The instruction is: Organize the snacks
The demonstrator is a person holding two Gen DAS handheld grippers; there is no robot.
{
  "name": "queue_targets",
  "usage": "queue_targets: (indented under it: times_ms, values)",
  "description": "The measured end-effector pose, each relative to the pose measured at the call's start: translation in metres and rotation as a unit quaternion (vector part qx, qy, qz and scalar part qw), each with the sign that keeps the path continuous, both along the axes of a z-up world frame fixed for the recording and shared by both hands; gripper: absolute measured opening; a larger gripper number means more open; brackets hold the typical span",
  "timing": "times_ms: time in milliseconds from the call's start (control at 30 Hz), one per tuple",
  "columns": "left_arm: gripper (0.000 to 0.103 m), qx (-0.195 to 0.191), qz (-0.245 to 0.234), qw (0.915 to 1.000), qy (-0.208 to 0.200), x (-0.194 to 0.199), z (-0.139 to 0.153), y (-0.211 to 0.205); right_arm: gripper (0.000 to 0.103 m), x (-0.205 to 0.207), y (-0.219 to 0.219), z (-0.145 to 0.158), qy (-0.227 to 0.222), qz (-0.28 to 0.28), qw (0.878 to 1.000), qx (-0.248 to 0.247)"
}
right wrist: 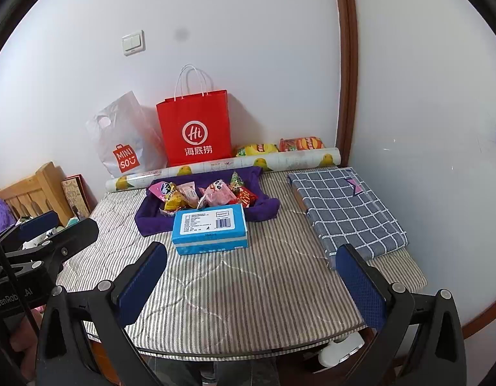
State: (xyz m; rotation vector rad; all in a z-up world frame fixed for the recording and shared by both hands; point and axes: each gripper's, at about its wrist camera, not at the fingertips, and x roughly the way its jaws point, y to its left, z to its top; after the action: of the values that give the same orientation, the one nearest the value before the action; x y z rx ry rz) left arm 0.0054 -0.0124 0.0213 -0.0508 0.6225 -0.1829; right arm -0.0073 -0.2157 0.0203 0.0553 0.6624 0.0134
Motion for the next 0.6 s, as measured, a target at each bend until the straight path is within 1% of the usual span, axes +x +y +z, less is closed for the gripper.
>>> queue_targets:
  times_ms: [600]
  values:
    - [0.097, -0.001, 0.002, 1.0, 0.003, -0.0008, -0.0019, 0.002, 0.103, 0.0001, -0.001, -0.0023, 0.002, -0.002, 1.0, 0.002]
